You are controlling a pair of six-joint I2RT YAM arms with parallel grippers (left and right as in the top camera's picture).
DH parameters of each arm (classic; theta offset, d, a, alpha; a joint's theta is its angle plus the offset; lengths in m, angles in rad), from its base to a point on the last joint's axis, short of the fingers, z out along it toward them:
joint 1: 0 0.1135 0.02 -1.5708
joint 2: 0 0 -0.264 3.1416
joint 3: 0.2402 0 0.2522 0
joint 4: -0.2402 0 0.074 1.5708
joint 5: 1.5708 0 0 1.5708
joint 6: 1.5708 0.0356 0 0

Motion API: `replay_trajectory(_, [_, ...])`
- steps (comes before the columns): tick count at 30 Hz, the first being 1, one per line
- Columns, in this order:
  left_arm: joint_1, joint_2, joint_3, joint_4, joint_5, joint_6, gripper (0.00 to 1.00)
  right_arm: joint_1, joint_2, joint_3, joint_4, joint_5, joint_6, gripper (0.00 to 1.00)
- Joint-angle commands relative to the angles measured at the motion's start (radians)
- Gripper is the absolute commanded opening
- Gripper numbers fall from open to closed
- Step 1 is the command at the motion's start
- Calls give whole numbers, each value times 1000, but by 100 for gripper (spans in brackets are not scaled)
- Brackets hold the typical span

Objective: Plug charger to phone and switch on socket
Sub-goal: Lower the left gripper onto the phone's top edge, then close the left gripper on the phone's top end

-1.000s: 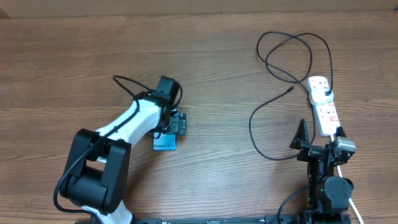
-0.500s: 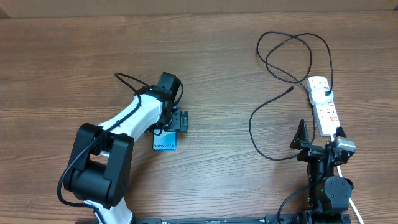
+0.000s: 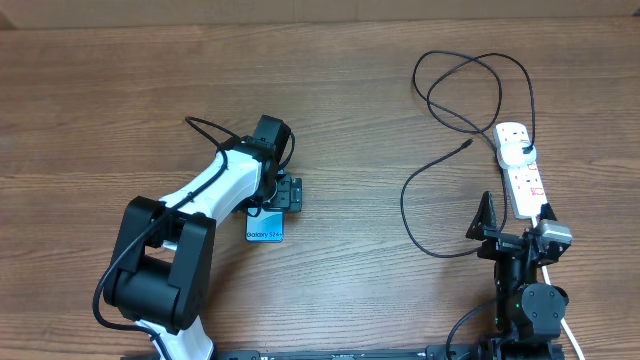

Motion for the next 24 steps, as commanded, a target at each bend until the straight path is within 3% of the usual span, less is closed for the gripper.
replay_trajectory(1, [-1,129,-82,-4,-11,-18,95,-3,-12,-11,7,6,3,100])
replay_trajectory(18, [-1,129,-82,4,-11,-18,79,-3,-12,-11,7,6,3,100])
replay_trajectory(24, [-1,129,-82,3,-11,-18,80,-3,-12,-11,7,6,3,100])
